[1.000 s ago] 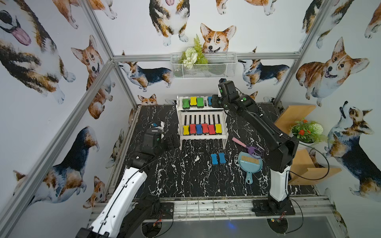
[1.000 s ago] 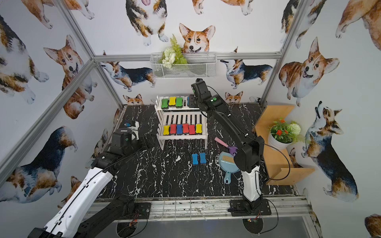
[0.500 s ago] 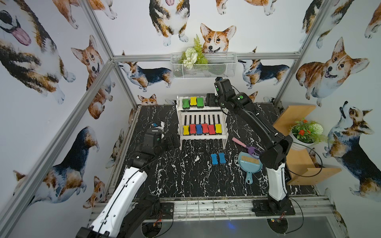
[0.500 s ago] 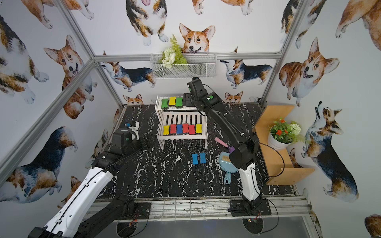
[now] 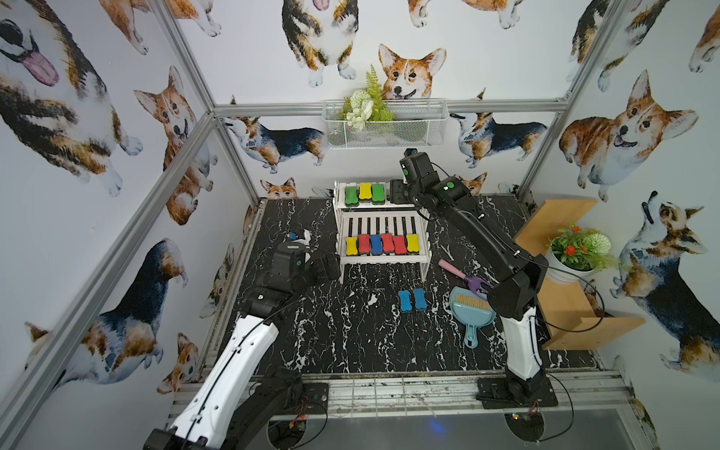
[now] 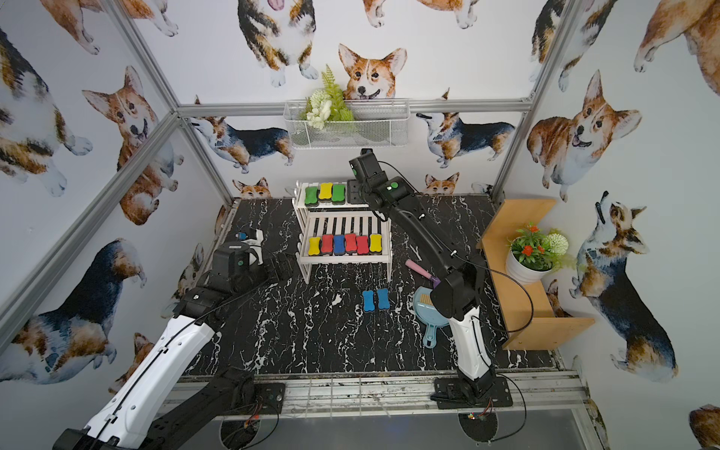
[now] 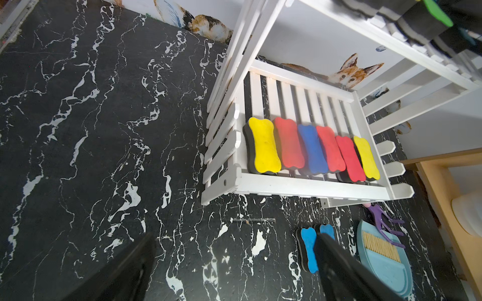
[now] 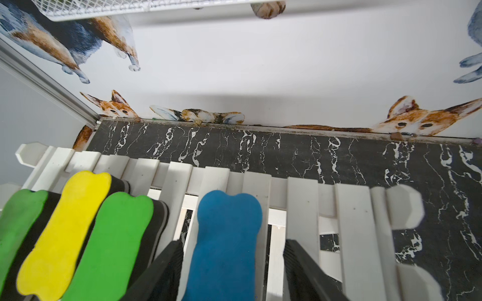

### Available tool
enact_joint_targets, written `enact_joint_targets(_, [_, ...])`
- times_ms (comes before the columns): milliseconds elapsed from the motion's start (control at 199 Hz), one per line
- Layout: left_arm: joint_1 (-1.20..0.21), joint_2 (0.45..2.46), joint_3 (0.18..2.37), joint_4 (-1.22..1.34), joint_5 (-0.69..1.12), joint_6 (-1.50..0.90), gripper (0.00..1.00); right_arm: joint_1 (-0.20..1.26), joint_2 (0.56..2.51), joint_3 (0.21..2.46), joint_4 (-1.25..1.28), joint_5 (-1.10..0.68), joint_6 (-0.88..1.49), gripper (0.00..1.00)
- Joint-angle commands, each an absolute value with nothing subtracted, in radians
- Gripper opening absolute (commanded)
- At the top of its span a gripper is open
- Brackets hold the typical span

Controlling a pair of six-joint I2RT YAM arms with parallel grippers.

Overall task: Remove the whiteboard erasers from the shelf
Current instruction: Pick up the whiteboard eraser from the shelf.

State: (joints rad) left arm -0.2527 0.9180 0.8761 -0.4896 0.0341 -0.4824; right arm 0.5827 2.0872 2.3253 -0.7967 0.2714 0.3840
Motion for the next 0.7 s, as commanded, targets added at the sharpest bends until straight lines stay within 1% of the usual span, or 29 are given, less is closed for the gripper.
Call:
enact_joint_targets(0, [-0.251,0.911,0.879,-0.475,0.032,-0.476,1.00,0.589,2.096,2.332,-0.817,0.302,0.381,0.61])
enact_joint_targets(131, [-0.251,0.911,0.879,-0.479,0.028,-0.472,1.00,0.600,2.094,2.337,-0.814,0.312,0.383,0.51])
enact_joint_targets(231, [-0.250,0.913,0.883,-0.479,0.031,-0.472,1.00,0.608,2.079,2.354,-0.813,0.313,0.395,0.46])
enact_joint_targets(342, [-0.251,0.911,0.889,-0.480,0.031,-0.470,1.00,0.619,2.035,2.364,-0.812,0.312,0.411,0.44])
enact_joint_targets(437, [-0.250,0.907,0.891,-0.482,0.025,-0.468,1.00,0.645,1.964,2.321,-0.805,0.335,0.423,0.43])
enact_joint_targets(533, [-0.250,0.899,0.889,-0.480,0.025,-0.468,1.00,0.686,1.845,2.157,-0.752,0.343,0.457,0.43])
enact_joint_targets(699, [-0.249,0.888,0.887,-0.485,0.015,-0.460,1.00,0.796,1.581,1.691,-0.562,0.339,0.566,0.42])
